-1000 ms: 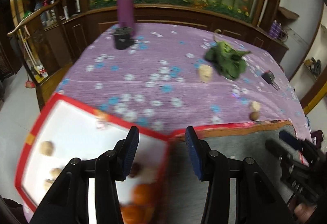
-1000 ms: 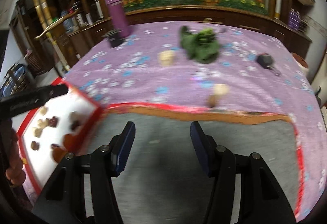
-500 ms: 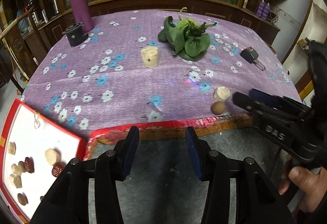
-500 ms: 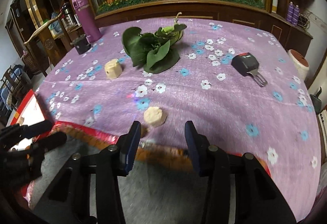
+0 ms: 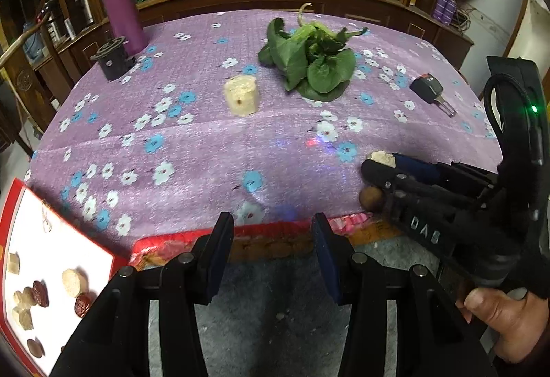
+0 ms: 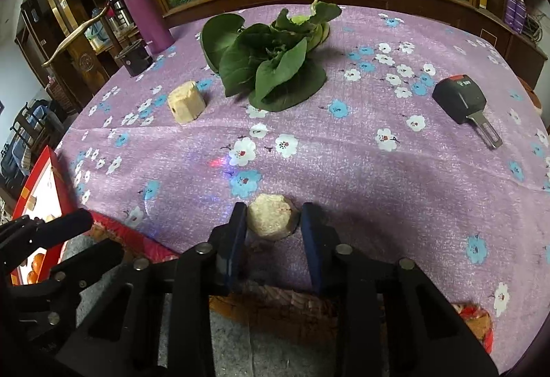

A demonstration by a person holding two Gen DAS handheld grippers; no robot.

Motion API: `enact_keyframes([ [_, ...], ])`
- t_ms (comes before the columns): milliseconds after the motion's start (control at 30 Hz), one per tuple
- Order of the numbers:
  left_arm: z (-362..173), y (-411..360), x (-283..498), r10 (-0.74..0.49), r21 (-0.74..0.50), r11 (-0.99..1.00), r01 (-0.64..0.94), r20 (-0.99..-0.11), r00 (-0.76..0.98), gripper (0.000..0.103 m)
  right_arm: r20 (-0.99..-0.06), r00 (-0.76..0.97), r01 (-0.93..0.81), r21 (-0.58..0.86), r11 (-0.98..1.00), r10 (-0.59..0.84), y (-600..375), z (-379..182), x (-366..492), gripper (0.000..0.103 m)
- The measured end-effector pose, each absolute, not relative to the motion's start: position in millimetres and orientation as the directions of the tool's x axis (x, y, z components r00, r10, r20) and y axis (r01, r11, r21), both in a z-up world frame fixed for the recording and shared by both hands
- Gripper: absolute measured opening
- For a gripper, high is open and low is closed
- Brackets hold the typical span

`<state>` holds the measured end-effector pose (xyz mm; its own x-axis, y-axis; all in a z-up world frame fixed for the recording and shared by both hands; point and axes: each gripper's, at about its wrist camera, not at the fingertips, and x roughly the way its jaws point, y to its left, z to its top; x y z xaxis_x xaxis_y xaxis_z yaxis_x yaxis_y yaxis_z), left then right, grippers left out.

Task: Organize fruits
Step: 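Grasp a white cake cube with the right tool while the left tool grasps a brown longan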

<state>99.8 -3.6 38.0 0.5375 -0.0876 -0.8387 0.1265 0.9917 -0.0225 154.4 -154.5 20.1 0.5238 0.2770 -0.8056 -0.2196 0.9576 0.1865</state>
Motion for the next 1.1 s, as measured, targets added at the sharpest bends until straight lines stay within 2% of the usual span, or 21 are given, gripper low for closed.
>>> enact_keyframes([
  [267,32,-39,109,-0.152,-0.041,0.975,0.218,-0.839,0.522,0.047,-0.790,0.564,-0.160,0.180,0.971,0.240,-184,26,143,0.033],
  [533,21,-61,121,-0.166,-0.046,0.969,0.244,-0.851,0.499,0.047,-0.780,0.581,-0.107,0.209,0.972,0.232,-216,29,133,0.033],
  [867,12,-72,126,-0.129,-0.004,0.971,0.238,-0.849,0.512,0.046,-0.778,0.581,-0.095,0.226,0.969,0.239,-226,27,131,0.033],
  [1100,12,-67,128,-0.103,0.017,0.977,0.213,-0.835,0.540,0.027,-0.779,0.579,-0.095,0.229,0.969,0.241,-226,25,130,0.033],
])
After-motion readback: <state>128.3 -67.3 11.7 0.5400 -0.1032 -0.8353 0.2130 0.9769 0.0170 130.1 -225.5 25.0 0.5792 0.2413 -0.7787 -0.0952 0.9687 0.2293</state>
